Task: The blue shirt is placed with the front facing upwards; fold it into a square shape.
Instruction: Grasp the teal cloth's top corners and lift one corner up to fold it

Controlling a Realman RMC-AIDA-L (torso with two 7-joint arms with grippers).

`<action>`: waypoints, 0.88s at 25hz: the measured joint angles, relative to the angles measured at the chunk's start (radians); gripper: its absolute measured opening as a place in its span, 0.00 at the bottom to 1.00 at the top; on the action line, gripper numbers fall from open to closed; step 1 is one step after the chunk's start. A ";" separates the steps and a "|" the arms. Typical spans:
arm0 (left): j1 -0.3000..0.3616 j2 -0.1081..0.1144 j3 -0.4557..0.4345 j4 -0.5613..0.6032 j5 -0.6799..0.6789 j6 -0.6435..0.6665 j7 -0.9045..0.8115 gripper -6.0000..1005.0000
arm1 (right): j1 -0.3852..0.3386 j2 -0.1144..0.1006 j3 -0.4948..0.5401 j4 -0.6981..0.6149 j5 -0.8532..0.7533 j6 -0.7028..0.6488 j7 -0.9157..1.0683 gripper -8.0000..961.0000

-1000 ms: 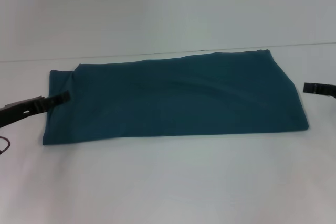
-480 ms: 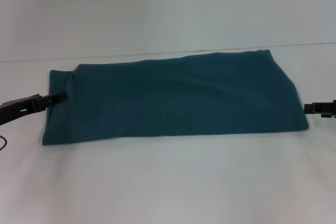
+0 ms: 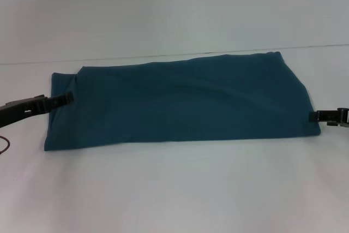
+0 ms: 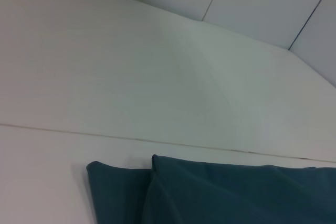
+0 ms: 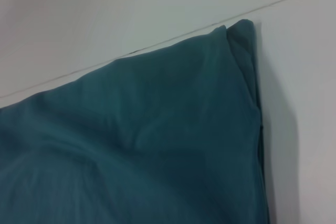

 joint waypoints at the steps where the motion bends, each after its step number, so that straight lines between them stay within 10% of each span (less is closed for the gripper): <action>1: 0.000 0.000 0.001 0.000 0.000 0.000 -0.002 0.89 | 0.000 0.000 0.001 -0.002 0.002 -0.001 0.000 0.65; 22: 0.044 -0.001 0.002 0.068 0.004 0.128 -0.077 0.89 | -0.016 -0.001 0.025 -0.041 0.109 -0.045 -0.131 0.62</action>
